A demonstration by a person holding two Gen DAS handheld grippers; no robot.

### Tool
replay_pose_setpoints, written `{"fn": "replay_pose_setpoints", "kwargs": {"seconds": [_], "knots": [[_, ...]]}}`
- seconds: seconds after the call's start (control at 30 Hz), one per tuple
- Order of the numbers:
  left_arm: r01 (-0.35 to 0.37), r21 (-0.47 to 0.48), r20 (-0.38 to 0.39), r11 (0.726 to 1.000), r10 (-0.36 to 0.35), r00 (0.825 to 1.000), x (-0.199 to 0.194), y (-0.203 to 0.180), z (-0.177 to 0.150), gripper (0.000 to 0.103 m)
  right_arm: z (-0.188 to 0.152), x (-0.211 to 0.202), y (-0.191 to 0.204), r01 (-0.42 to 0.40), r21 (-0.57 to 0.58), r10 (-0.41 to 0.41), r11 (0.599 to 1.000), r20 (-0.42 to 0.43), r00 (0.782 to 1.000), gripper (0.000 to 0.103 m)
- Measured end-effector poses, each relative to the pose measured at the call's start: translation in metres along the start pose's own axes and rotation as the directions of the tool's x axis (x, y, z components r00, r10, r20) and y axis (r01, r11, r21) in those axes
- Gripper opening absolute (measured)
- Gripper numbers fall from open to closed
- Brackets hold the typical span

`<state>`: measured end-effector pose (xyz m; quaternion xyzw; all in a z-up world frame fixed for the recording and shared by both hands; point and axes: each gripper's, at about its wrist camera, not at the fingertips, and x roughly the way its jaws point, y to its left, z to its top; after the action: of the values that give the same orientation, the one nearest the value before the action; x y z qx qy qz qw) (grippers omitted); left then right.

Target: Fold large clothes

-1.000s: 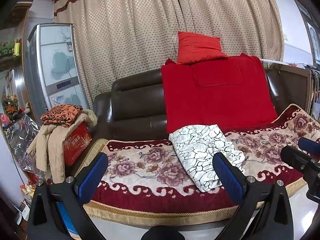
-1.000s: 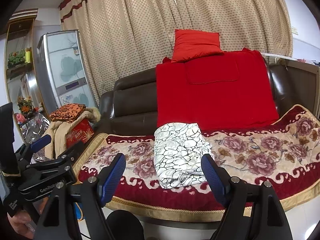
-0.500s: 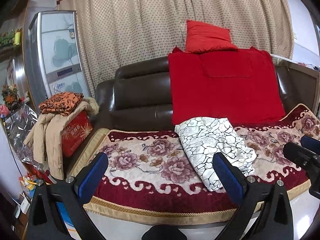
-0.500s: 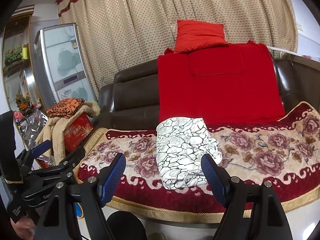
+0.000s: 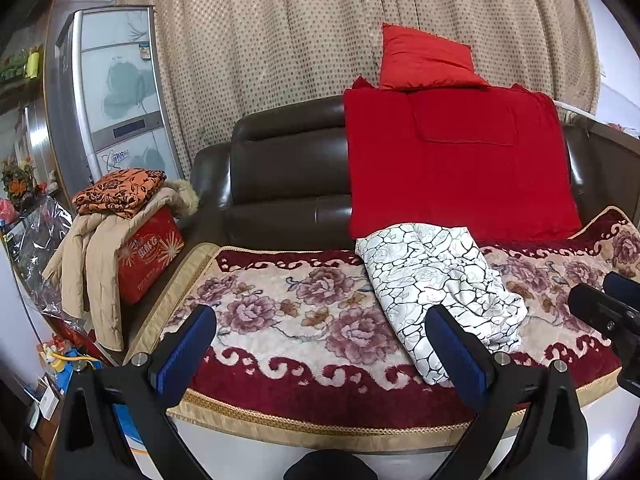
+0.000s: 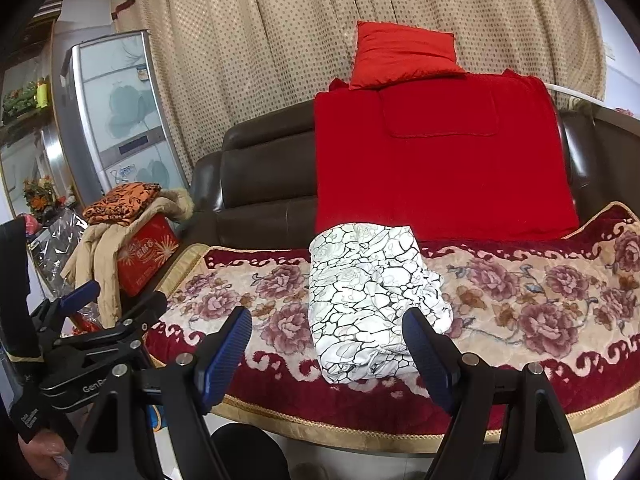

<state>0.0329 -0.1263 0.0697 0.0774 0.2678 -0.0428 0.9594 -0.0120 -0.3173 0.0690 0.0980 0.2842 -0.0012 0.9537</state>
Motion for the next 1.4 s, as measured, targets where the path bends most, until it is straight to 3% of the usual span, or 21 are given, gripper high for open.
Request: {"fn": "replay_pose_setpoints", "kwargs": {"seconds": [0.83,1.4], "knots": [[0.022,0.045,-0.104,0.999,-0.017,0.994,0.035,-0.006,-0.022,0.103,-0.010,0.034,-0.011,0.073,0.016,-0.071,0.997,-0.107,0.992,0.081],[0.036,0.057,-0.179,0.998,-0.025,0.983,0.059,-0.014,-0.037,0.103,-0.023,0.055,-0.026,0.081,0.050,-0.072,0.995,-0.174,0.982,0.081]]}}
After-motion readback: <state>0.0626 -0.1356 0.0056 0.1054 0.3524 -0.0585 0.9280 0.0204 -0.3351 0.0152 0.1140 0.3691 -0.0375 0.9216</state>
